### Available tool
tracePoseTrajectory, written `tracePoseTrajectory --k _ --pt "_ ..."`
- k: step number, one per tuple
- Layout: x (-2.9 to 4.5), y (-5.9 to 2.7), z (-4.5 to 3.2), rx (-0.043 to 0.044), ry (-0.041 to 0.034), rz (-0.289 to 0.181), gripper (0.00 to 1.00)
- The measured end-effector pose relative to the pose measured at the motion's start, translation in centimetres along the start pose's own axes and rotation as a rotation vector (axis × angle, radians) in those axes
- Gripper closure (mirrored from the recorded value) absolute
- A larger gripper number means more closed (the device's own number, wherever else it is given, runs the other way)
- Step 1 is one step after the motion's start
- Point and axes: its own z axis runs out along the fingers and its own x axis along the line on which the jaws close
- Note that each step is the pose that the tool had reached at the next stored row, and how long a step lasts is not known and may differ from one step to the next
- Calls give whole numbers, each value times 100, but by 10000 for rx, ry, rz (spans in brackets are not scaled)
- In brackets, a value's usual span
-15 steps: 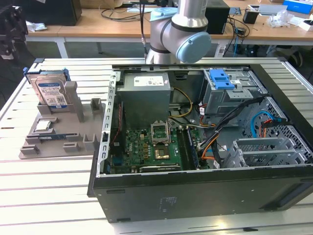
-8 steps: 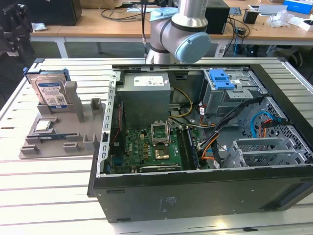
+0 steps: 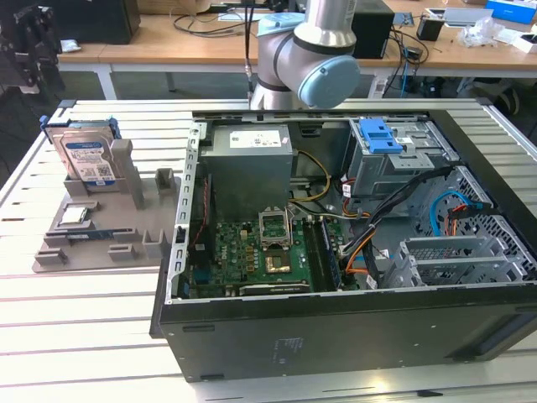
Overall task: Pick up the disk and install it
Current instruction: 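Pick up the disk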
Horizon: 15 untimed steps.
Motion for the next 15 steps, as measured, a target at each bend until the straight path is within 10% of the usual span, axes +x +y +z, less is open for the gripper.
tracePoseTrajectory --k 15 --pt "-82 4 284 -2 2 -40 46"
